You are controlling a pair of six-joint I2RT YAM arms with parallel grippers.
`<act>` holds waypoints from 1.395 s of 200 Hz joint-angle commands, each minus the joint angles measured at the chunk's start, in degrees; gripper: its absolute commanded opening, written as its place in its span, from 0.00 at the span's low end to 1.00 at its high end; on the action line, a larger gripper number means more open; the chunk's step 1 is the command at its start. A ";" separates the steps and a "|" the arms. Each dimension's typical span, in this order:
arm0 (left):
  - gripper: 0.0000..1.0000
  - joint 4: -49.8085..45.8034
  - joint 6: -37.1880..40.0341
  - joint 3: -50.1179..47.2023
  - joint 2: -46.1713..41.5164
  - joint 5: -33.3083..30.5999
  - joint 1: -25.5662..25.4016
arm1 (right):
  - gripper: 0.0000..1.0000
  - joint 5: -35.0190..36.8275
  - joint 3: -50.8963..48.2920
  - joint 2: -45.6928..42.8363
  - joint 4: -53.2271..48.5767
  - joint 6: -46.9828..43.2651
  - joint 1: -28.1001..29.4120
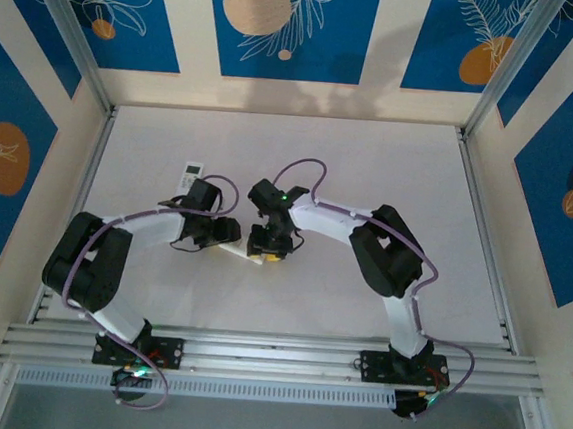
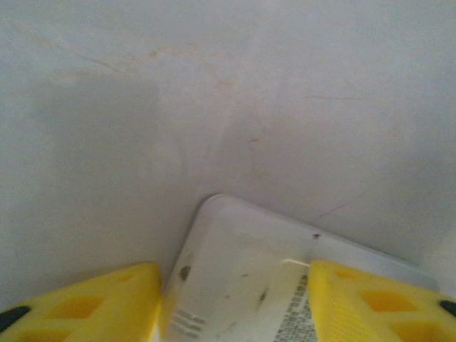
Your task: Load the batteries into the remote control
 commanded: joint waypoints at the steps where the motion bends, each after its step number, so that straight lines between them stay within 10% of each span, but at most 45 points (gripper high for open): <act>1: 0.64 -1.06 -1.76 0.21 -1.79 -0.71 -1.40 | 0.53 5.78 -2.22 -6.37 0.23 -5.09 -0.57; 52: 0.88 -4.29 -10.42 -2.37 -13.60 -5.07 1.53 | 0.83 11.01 -4.94 -9.56 4.07 -31.57 1.44; 116: 0.95 0.82 -28.78 -13.64 -27.46 0.49 9.84 | 0.89 5.64 3.49 1.60 1.15 -46.03 3.92; 200: 0.92 2.77 -34.61 -17.32 -29.06 6.80 12.12 | 0.54 14.54 6.66 4.91 -0.90 -40.91 4.29; 279: 0.66 16.23 -32.29 -14.70 -17.31 22.75 12.11 | 0.49 -22.45 3.12 -3.05 14.23 -14.29 -0.90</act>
